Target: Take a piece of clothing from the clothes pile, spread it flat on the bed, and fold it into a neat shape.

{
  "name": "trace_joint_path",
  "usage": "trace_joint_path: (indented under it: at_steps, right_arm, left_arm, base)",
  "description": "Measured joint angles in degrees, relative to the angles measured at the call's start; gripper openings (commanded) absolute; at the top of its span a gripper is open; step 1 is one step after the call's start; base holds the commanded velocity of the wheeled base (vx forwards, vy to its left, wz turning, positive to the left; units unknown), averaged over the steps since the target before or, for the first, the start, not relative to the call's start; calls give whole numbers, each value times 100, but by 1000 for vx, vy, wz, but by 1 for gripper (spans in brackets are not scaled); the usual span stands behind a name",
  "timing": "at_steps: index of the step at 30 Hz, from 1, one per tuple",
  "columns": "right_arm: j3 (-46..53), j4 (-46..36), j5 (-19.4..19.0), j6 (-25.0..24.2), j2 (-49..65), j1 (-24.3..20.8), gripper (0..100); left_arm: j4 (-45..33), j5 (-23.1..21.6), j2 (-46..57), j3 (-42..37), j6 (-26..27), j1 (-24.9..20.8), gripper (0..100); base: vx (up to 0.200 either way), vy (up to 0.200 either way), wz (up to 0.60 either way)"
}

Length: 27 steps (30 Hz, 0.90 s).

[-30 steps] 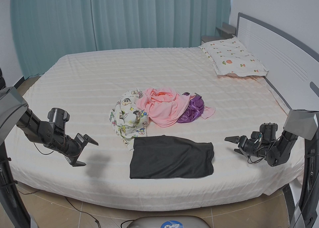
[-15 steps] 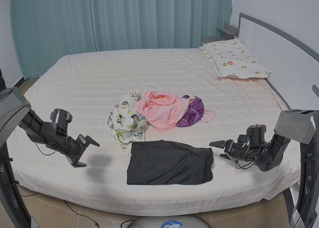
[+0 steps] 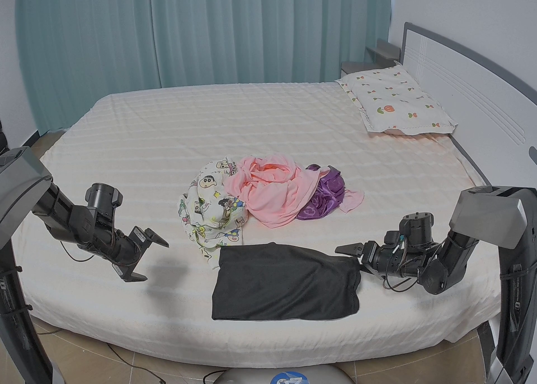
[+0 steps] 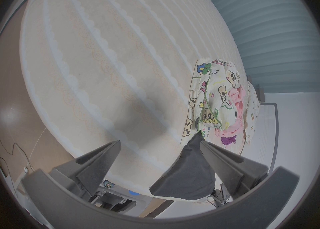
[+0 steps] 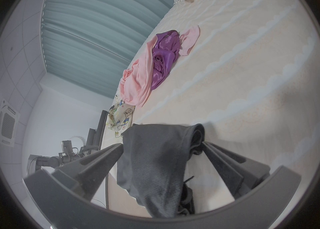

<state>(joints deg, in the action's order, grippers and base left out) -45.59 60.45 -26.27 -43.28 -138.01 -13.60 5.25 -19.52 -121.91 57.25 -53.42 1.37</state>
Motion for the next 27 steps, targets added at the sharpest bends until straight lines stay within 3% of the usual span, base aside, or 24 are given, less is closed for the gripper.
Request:
trace_joint_path:
  at_steps: [12,20,21,27]
  right_arm:
    - [-66,154,62,-410,30,-9,0]
    - [-99,534,101,-432,5,107,0]
    - [-104,536,101,-423,-6,110,100]
    - [-115,542,118,-251,-129,157,100]
  left_arm:
    - [0,1,0,6,0,0,100]
    - [-1,1,0,6,5,0,100]
    - [0,1,0,6,5,0,100]
    - [0,6,0,6,7,-7,100]
  base:
    - [0,0,0]
    - [0,0,0]
    - [0,0,0]
    - [0,0,0]
